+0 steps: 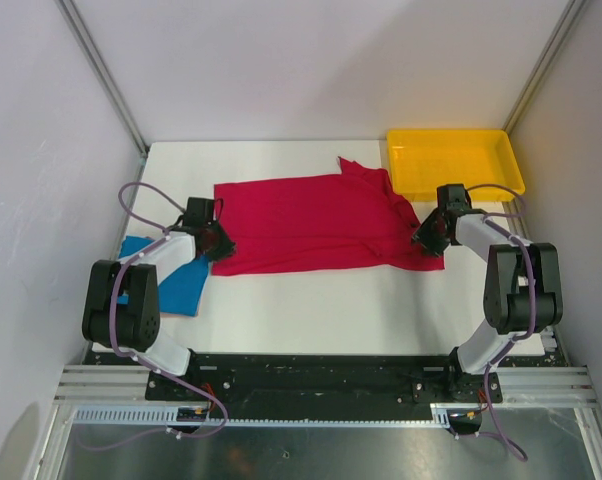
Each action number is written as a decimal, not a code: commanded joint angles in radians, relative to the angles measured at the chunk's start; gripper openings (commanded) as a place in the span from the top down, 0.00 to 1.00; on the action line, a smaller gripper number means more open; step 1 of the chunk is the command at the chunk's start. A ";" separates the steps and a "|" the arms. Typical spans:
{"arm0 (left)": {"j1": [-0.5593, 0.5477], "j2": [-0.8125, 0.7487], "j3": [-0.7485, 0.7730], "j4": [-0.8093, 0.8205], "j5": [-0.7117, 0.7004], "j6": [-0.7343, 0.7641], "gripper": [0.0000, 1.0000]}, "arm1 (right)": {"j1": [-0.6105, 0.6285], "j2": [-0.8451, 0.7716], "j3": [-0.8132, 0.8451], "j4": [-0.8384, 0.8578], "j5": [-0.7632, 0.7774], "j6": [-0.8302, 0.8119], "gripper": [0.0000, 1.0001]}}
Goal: Fold and stack the t-shirts
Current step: Fold the flattened tshirt in 1/3 of the way
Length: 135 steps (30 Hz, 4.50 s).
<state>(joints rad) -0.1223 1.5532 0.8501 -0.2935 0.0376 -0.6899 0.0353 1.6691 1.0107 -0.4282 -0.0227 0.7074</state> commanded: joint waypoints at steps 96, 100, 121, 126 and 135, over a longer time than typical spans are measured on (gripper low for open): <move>0.045 -0.004 0.057 0.023 0.056 0.052 0.80 | 0.155 0.190 0.152 0.258 -0.089 0.036 0.90; 0.046 -0.001 0.059 0.023 0.057 0.053 0.80 | 0.155 0.234 0.179 0.342 -0.135 0.062 0.90; 0.054 -0.027 0.048 0.023 0.061 0.054 0.78 | 0.151 0.231 0.333 0.257 -0.108 0.082 0.73; 0.053 -0.090 0.003 0.023 0.059 0.023 0.76 | 0.111 0.068 0.240 0.092 -0.026 0.059 0.72; 0.047 -0.163 -0.047 0.027 0.073 -0.012 0.75 | -0.119 -0.287 -0.154 -0.011 -0.072 0.032 0.63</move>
<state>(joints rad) -0.0761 1.4345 0.8135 -0.2897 0.0906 -0.6815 -0.0231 1.4761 0.9871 -0.3408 -0.1032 0.7704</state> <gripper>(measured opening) 0.253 0.344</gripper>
